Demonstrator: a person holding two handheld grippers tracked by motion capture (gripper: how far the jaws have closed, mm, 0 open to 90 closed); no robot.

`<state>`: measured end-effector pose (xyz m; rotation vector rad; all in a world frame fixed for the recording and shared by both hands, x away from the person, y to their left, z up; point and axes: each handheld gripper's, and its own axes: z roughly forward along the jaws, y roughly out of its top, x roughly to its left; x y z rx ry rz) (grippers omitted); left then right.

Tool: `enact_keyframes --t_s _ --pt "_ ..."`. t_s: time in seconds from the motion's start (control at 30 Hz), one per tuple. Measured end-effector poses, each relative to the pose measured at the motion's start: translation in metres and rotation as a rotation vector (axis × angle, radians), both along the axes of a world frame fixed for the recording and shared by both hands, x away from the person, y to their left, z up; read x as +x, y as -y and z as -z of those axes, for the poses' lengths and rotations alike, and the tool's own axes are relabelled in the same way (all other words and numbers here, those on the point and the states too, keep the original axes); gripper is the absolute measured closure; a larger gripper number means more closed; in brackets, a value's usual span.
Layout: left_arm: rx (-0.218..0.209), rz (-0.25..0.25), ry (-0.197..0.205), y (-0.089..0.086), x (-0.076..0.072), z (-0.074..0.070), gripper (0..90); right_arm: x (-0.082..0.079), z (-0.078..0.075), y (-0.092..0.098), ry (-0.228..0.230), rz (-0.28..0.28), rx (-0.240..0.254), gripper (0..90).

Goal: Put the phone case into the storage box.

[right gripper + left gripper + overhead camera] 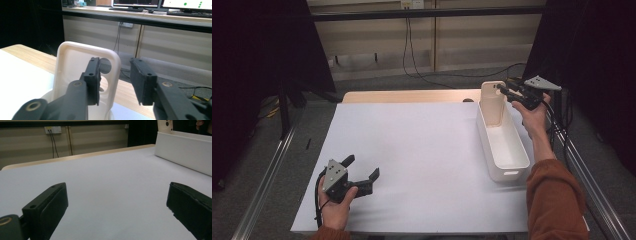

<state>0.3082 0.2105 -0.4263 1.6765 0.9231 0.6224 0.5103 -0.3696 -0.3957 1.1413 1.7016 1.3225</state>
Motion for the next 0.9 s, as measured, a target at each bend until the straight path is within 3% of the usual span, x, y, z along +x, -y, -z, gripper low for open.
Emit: enact_keyframes --t_s 0.17,0.43,0.9 --pt "-0.009 0.003 0.001 0.0010 0.0003 0.0001 3.7 -0.0020 -0.0015 0.0004 0.001 -0.003 0.005 51.9" --pt "-0.014 0.002 -0.001 0.0027 -0.0004 -0.0008 3.6 -0.0040 -0.0041 -0.0029 -0.013 -0.001 0.006 33.1" --pt "-0.020 0.017 0.006 0.0062 0.0012 -0.0021 3.5 -0.0064 -0.0061 -0.0062 -0.028 0.024 0.053 5.9"
